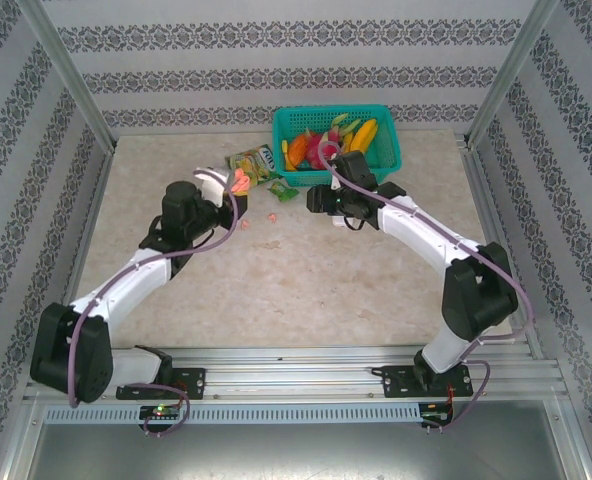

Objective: Insert the wireless bluetooth earbuds into the charging case

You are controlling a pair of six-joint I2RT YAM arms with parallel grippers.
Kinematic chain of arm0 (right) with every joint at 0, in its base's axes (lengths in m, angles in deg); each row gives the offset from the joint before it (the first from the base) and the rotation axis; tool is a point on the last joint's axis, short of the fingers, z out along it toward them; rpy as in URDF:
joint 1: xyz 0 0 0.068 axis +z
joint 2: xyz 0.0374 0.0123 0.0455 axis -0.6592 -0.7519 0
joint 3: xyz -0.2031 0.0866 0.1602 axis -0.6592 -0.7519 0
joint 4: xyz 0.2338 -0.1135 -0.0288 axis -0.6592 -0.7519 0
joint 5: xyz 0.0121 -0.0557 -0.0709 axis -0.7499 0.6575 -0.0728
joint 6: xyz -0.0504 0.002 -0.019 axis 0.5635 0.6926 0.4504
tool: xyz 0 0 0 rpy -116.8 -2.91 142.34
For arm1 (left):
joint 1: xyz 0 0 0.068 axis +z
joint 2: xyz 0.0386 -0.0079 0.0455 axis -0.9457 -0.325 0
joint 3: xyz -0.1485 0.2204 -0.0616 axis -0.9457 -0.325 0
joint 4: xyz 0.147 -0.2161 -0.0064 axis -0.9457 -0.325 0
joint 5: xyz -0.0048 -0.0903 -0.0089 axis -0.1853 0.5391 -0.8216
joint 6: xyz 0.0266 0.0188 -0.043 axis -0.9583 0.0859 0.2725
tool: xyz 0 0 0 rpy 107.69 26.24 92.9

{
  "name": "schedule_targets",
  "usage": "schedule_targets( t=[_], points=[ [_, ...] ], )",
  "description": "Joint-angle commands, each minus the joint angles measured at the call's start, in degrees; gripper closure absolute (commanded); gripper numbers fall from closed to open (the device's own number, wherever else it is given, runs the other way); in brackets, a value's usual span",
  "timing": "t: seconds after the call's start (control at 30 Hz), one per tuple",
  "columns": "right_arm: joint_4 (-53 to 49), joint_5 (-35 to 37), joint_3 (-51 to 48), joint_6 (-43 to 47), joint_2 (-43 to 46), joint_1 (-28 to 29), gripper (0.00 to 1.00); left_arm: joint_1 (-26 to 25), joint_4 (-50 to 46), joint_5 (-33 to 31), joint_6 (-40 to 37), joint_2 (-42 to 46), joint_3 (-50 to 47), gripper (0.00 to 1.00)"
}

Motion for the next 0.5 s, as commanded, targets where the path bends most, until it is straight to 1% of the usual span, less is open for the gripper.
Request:
schedule_targets(
  t=[0.0,0.13,0.27,0.33,0.4,0.47],
  points=[
    [-2.1,-2.0,3.5,-3.9,-2.7,1.5,0.42,-0.1,12.0,-2.5,2.9,5.0,-3.8,1.00],
    [-4.2,-1.9,8.5,-3.9,-6.9,3.8,0.43,-0.1,13.3,-0.4,3.3,8.6,-7.1,1.00],
    [-6.0,-0.7,13.6,-4.2,-11.1,5.4,0.43,-0.1,14.6,2.3,3.0,8.5,-9.3,1.00],
    [-6.6,-0.6,16.1,-4.7,-13.4,6.0,0.44,-0.2,19.8,3.7,1.2,7.1,-12.0,1.00],
    [-7.4,-0.4,18.8,-5.1,-15.4,6.4,0.45,-0.2,25.0,3.2,-0.2,5.8,-14.6,1.00],
    [-8.0,-0.3,21.1,-5.1,-17.2,6.7,0.45,-0.3,26.2,2.6,-1.9,4.6,-15.2,1.00]
  ],
)
